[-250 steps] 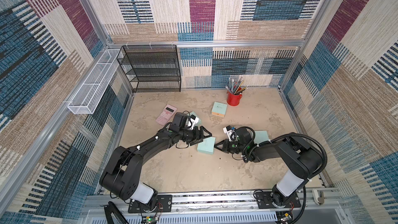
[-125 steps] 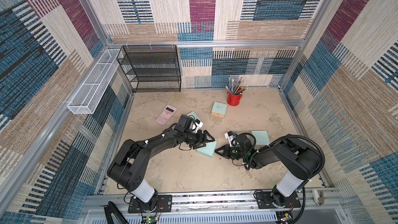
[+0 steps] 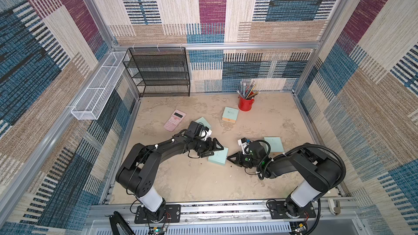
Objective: Take out the earrings from the drawer-style jewelry box
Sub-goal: Open the drawer in the jewelry box.
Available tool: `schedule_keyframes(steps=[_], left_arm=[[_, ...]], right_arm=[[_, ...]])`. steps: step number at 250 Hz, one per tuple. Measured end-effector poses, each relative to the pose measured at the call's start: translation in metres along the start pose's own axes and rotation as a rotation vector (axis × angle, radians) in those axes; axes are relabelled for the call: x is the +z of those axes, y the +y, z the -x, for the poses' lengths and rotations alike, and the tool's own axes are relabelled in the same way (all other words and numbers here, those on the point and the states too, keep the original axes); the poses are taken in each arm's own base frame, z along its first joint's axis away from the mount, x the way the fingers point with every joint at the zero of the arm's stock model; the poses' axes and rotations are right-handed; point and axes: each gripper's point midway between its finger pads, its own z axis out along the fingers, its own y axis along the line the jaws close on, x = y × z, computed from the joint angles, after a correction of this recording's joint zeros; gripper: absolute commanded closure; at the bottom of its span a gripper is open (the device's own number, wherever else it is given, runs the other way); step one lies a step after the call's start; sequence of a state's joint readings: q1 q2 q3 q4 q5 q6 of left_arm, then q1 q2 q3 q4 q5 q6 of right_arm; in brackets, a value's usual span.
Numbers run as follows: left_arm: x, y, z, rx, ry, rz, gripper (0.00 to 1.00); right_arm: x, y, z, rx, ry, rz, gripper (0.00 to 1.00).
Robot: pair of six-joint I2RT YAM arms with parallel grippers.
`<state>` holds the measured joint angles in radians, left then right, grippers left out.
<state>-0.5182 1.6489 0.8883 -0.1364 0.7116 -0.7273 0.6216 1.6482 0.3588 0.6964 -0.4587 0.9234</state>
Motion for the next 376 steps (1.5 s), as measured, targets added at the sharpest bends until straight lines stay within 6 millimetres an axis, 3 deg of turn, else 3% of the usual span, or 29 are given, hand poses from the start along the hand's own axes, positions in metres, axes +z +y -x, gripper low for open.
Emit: schedule_keyframes(steps=[376], left_arm=[[-0.001, 0.001, -0.002, 0.044, 0.004, 0.006, 0.20]], right_arm=[[-0.044, -0.031, 0.003, 0.063, -0.106, -0.205, 1.00]])
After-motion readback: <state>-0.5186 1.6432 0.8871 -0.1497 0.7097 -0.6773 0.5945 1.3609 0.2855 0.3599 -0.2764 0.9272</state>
